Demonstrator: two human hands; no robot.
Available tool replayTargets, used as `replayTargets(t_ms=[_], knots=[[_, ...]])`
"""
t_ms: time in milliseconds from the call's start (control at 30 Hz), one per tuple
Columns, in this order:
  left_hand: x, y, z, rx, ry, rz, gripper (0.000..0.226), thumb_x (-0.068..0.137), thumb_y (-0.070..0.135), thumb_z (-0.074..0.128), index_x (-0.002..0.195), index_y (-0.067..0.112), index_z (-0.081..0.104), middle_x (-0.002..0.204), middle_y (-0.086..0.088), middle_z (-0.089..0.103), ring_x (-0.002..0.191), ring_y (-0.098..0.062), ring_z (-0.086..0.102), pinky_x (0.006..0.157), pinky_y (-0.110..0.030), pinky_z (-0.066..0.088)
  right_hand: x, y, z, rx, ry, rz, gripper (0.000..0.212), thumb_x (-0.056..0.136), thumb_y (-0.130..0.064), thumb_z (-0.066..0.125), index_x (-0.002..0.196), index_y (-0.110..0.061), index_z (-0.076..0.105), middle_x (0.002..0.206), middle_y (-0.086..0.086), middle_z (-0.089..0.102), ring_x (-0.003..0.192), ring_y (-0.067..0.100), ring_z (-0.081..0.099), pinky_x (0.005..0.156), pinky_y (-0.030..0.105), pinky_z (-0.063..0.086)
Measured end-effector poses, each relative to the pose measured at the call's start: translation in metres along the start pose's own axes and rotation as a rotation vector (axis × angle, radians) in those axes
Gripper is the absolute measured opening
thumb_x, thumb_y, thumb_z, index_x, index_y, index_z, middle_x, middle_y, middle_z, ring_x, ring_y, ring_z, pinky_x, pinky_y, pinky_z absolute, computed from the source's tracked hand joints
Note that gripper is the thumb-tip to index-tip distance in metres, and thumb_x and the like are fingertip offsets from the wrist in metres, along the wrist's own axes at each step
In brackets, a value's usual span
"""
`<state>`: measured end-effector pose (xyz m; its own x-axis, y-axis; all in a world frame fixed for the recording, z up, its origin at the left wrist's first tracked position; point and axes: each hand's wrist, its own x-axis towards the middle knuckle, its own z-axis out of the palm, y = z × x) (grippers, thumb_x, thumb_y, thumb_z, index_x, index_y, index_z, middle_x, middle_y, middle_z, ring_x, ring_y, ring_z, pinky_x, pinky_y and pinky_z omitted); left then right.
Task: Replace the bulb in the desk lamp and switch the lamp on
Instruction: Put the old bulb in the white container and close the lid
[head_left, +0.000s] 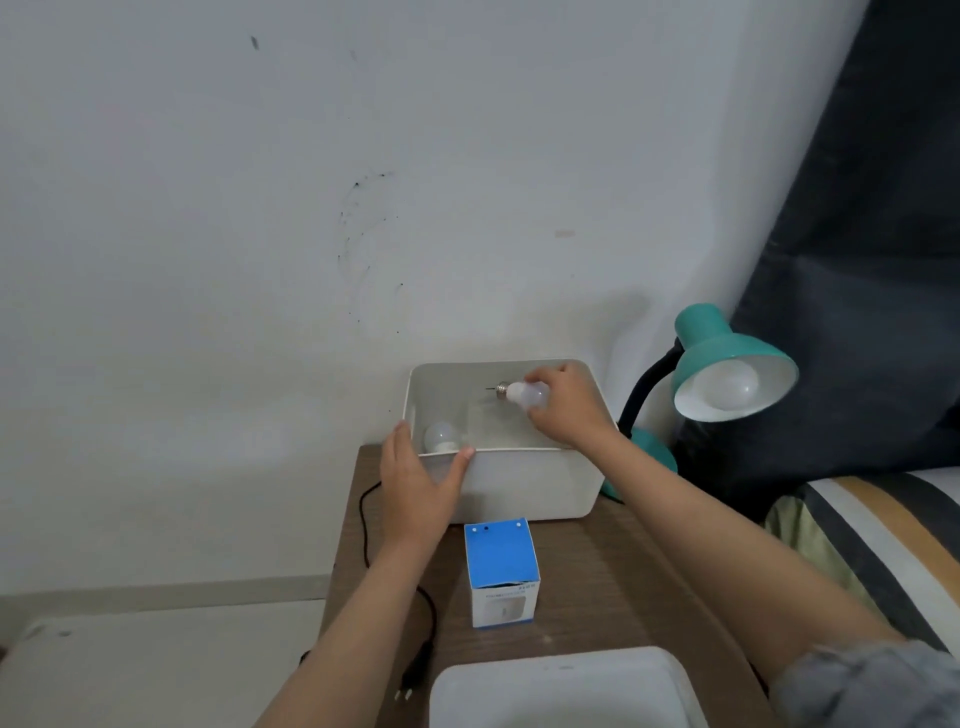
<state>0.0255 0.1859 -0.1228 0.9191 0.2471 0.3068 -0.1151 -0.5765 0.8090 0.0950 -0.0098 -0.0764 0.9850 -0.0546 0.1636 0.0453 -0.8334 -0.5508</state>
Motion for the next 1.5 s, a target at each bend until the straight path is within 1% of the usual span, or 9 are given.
replayTargets(t_ms=[267,367,500,733,867,1000,1200,1333,1500], knots=[[-0.001,0.000,0.002,-0.004,0.003,-0.013,0.084,0.075,0.050,0.068,0.139,0.010,0.032,0.140,-0.010,0.042,0.130,-0.025,0.039,0.106,-0.042,0.041,0.016,0.002,0.001,0.087,0.001,0.037,0.046,0.078,-0.009,0.064,0.123,-0.014,0.061,0.127,0.010,0.059,0.117,0.024,0.055,0.089,0.023,0.041],[-0.002,0.005,0.000,-0.021,-0.006,-0.038,0.084,0.075,0.047,0.070,0.139,0.009,0.032,0.140,-0.011,0.042,0.131,-0.025,0.038,0.106,-0.042,0.040,0.015,0.003,-0.003,0.153,0.034,0.046,0.048,0.075,-0.010,0.064,0.123,-0.014,0.061,0.127,0.010,0.061,0.116,0.024,0.057,0.091,0.024,0.045],[-0.001,0.012,-0.004,-0.036,-0.042,-0.126,0.088,0.073,0.045,0.073,0.141,0.009,0.030,0.142,-0.012,0.040,0.132,-0.028,0.037,0.107,-0.045,0.038,-0.012,-0.001,-0.017,0.185,0.080,0.002,0.043,0.080,-0.012,0.065,0.122,-0.011,0.059,0.127,0.010,0.056,0.115,0.024,0.054,0.087,0.022,0.040],[-0.022,0.030,-0.024,-0.041,-0.048,-0.135,0.080,0.072,0.051,0.070,0.133,0.010,0.039,0.132,-0.012,0.051,0.123,-0.028,0.047,0.101,-0.047,0.044,-0.111,0.000,-0.043,0.254,0.170,-0.109,0.032,0.082,-0.018,0.068,0.113,-0.017,0.063,0.107,0.000,0.060,0.086,0.012,0.057,0.069,0.003,0.036],[-0.084,0.035,-0.040,-0.064,-0.093,-0.085,0.072,0.077,0.044,0.067,0.135,0.012,0.039,0.138,-0.010,0.045,0.128,-0.024,0.041,0.106,-0.042,0.039,-0.176,0.006,-0.045,0.293,0.053,-0.079,0.031,0.081,-0.017,0.070,0.112,-0.017,0.064,0.104,0.000,0.062,0.088,0.010,0.059,0.078,0.017,0.048],[-0.158,0.025,-0.057,0.003,-0.206,-0.059,0.061,0.081,0.034,0.067,0.132,0.010,0.043,0.135,-0.009,0.046,0.124,-0.021,0.043,0.099,-0.027,0.036,-0.238,0.020,-0.035,0.175,-0.080,-0.007,0.040,0.081,-0.023,0.070,0.119,-0.019,0.060,0.112,-0.002,0.059,0.095,0.011,0.058,0.083,0.021,0.044],[-0.245,-0.002,-0.072,0.240,-0.398,-0.235,0.062,0.080,0.043,0.064,0.131,0.015,0.043,0.132,-0.010,0.045,0.124,-0.027,0.042,0.099,-0.036,0.038,-0.320,0.059,-0.009,-0.064,-0.221,0.230,0.056,0.082,-0.037,0.066,0.133,-0.022,0.046,0.130,0.008,0.041,0.126,0.027,0.038,0.103,0.035,0.035],[-0.274,-0.011,-0.074,0.343,-0.514,-0.317,0.061,0.080,0.044,0.062,0.127,0.012,0.041,0.131,-0.014,0.041,0.126,-0.032,0.035,0.101,-0.040,0.037,-0.355,0.072,0.002,-0.130,-0.292,0.400,0.067,0.083,-0.044,0.059,0.141,-0.022,0.032,0.137,0.015,0.031,0.130,0.034,0.027,0.105,0.040,0.032],[-0.280,-0.006,-0.072,0.391,-0.525,-0.294,0.056,0.078,0.043,0.062,0.120,0.009,0.046,0.125,-0.013,0.041,0.121,-0.034,0.034,0.099,-0.040,0.038,-0.369,0.065,0.010,-0.133,-0.283,0.413,0.064,0.085,-0.050,0.054,0.140,-0.022,0.033,0.135,0.017,0.033,0.127,0.035,0.028,0.099,0.042,0.039]])
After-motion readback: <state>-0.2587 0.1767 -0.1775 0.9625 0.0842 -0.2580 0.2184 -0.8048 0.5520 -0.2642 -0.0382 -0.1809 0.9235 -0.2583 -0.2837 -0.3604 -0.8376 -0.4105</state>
